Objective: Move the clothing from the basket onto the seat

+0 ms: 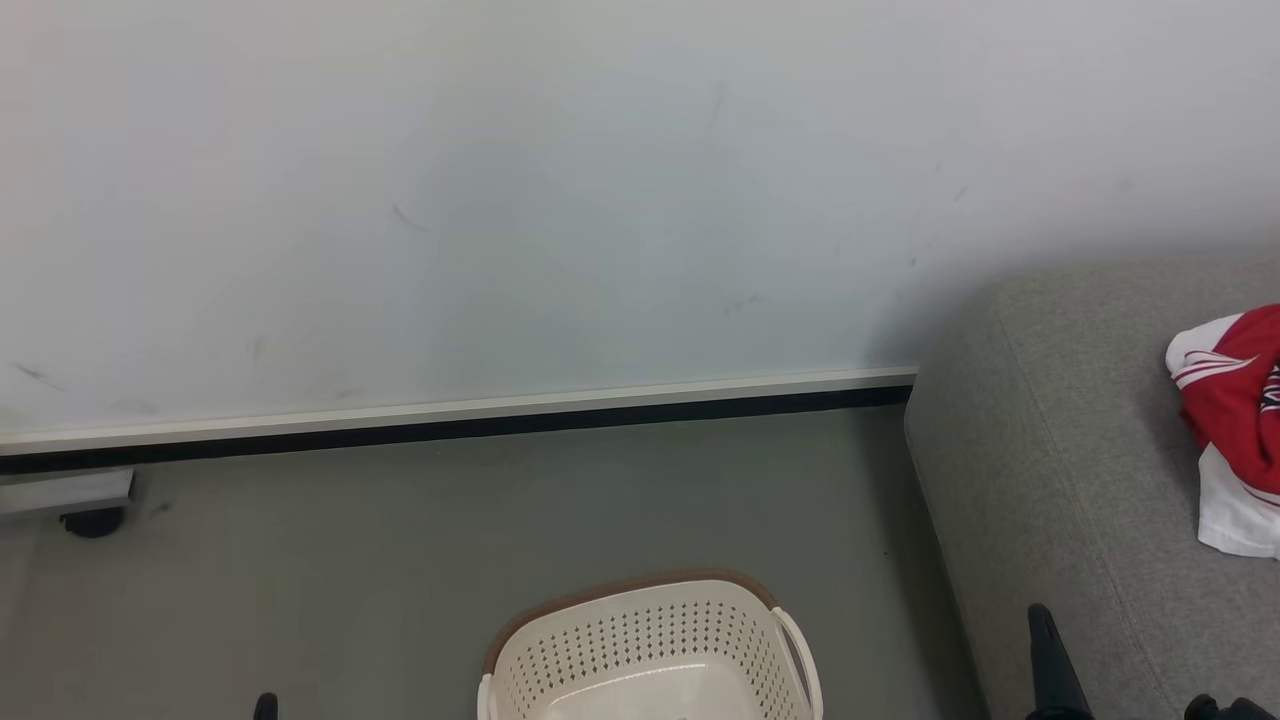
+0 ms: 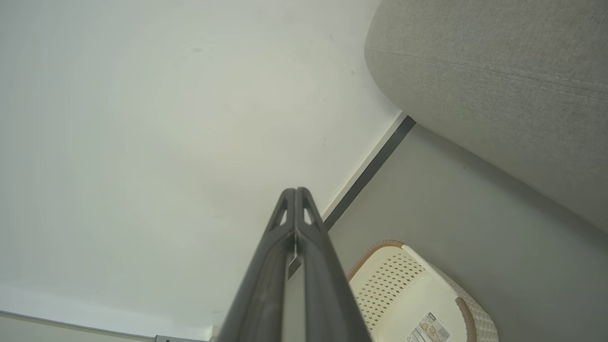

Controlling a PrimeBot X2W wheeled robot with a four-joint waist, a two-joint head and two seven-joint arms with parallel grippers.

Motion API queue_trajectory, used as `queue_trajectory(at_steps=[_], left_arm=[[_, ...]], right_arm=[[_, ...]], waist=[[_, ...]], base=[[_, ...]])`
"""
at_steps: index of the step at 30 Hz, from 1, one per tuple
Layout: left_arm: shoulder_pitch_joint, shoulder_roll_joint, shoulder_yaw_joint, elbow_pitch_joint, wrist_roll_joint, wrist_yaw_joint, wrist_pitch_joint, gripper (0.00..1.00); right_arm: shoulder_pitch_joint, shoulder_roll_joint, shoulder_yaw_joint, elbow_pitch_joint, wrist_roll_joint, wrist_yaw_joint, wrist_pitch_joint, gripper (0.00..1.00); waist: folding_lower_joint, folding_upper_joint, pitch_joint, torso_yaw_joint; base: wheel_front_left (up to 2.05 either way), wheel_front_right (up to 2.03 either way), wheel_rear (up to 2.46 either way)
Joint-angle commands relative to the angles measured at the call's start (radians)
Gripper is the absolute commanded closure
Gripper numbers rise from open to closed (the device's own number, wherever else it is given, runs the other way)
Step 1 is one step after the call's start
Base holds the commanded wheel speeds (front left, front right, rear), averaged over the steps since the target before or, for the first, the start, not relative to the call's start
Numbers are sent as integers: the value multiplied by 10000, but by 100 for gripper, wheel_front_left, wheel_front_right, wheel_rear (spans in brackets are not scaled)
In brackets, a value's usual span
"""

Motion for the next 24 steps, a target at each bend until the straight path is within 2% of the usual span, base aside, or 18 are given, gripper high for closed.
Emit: queue_trajectory(at_steps=[1, 24], left_arm=[[-244, 21, 97, -142, -321, -44, 66, 100], [-455, -5, 401, -252, -2644, -73, 855, 100]], right_arm=[[-148, -111, -8, -133, 332, 1, -26, 100], [-313, -483, 91, -257, 3153, 2, -163, 100]], waist=[[0, 0, 6, -1], [-1, 0, 131, -14]], base=[[0, 0, 0], [0, 0, 0]])
